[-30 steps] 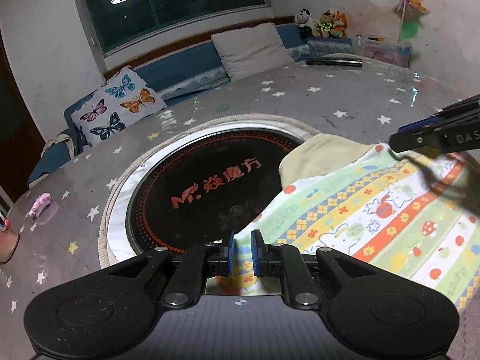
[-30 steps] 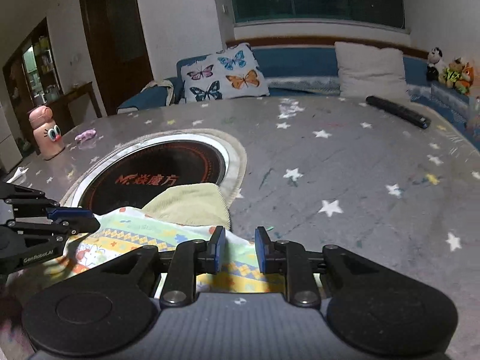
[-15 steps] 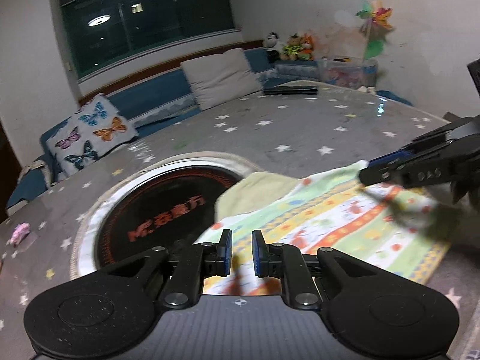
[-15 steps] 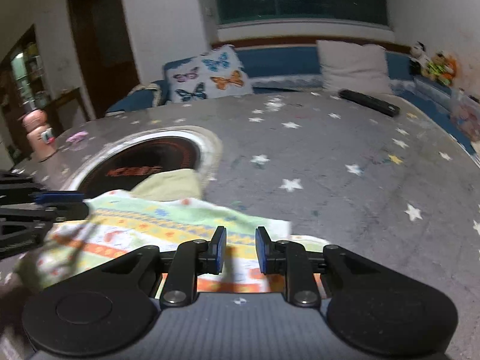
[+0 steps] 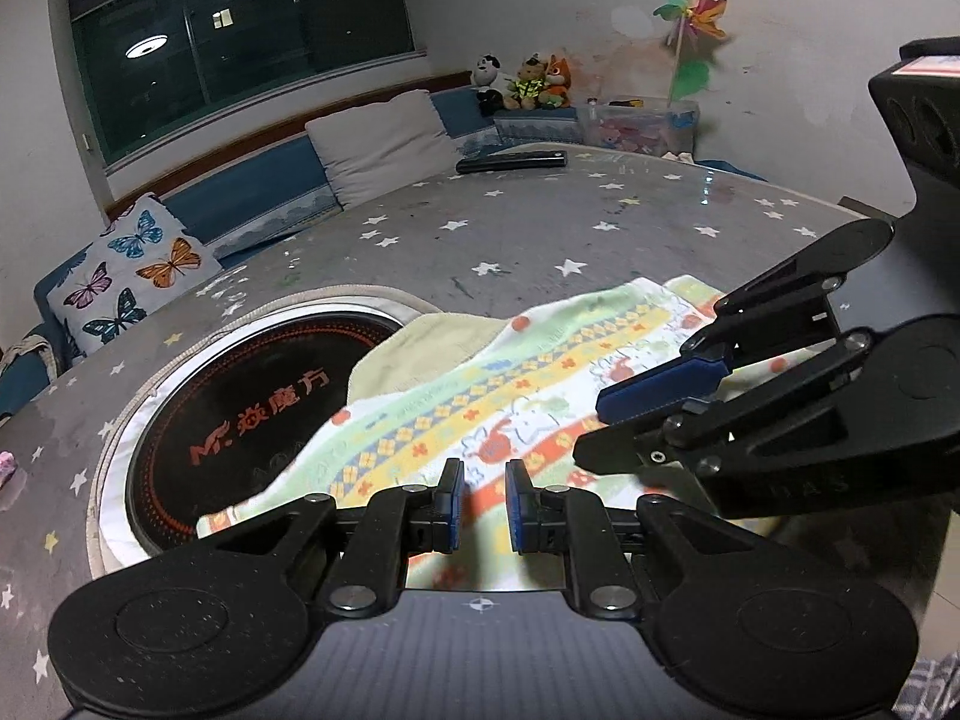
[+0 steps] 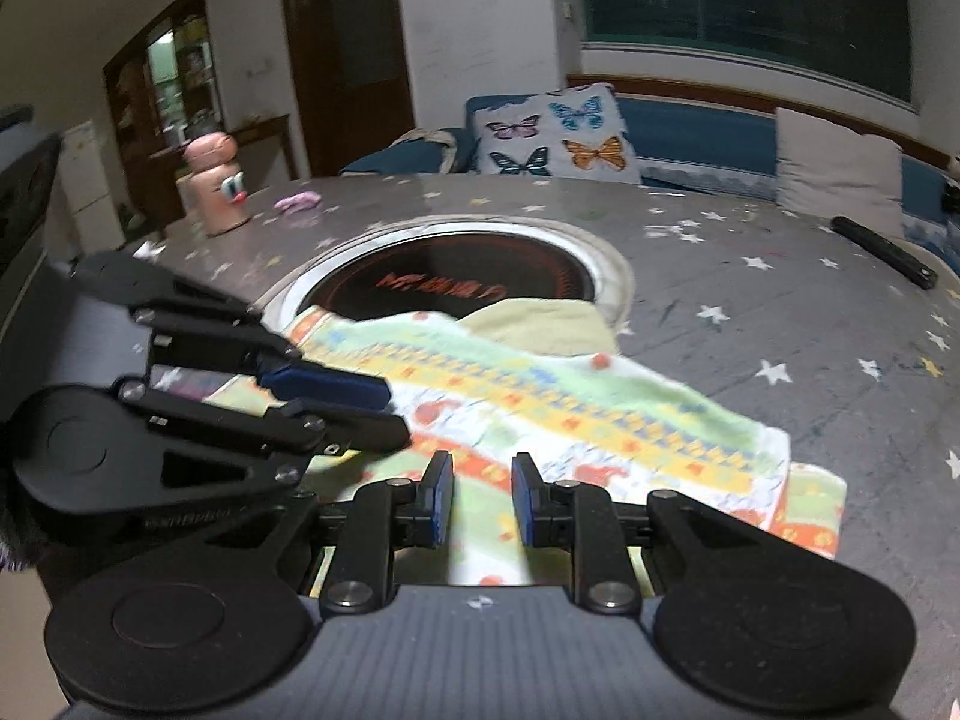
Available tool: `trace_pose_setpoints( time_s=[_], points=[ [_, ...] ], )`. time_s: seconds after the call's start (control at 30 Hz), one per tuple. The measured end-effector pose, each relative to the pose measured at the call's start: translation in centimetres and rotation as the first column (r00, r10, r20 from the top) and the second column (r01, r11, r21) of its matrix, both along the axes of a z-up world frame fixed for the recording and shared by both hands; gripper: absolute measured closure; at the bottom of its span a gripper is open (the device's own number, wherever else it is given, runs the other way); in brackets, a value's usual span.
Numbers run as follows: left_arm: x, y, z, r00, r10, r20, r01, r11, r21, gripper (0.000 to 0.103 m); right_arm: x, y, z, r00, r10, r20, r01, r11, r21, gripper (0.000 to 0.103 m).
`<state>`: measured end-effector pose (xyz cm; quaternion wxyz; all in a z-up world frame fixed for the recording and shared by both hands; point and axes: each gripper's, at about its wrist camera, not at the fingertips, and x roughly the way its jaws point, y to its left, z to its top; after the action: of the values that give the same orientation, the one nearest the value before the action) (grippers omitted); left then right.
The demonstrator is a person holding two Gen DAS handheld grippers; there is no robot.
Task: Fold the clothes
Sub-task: 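Open the right gripper and withdraw while the left gripper holds the folded edge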
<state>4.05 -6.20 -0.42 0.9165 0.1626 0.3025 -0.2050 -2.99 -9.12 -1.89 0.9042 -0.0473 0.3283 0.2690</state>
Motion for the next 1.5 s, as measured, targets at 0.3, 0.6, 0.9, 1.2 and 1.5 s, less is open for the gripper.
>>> trace_pose_setpoints(
  time_s=[0.3,0.6,0.9,1.2,1.5],
  points=[
    [-3.1,1.2,-0.8,1.000,0.009,-0.004,-0.009,1.000,-0.025,0.086,-4.3,0.5,0.0,0.997,0.073,0.026,-0.072,0.997,-0.038,0.082],
    [-5.2,3.1,-0.5,0.998,0.061,0.001,-0.060,0.995,-0.080,0.079,-5.9,-2.8,0.0,0.999,-0.033,-0.006,0.033,0.999,0.022,0.081],
    [-5.8,5.0,-0.4,0.993,0.117,-0.010,-0.117,0.989,-0.095,0.079,-6.6,-7.3,0.5,0.982,-0.186,-0.027,0.187,0.982,0.021,0.080],
    [-5.3,6.2,-0.4,0.986,0.163,-0.020,-0.165,0.983,-0.081,0.078,-5.1,-7.9,0.1,0.975,-0.222,-0.025,0.223,0.974,0.026,0.076],
    [-2.0,7.0,0.0,0.974,0.228,-0.016,-0.228,0.972,-0.061,0.078,-2.5,-7.2,0.3,0.976,-0.216,-0.023,0.217,0.975,0.041,0.076]
  ],
)
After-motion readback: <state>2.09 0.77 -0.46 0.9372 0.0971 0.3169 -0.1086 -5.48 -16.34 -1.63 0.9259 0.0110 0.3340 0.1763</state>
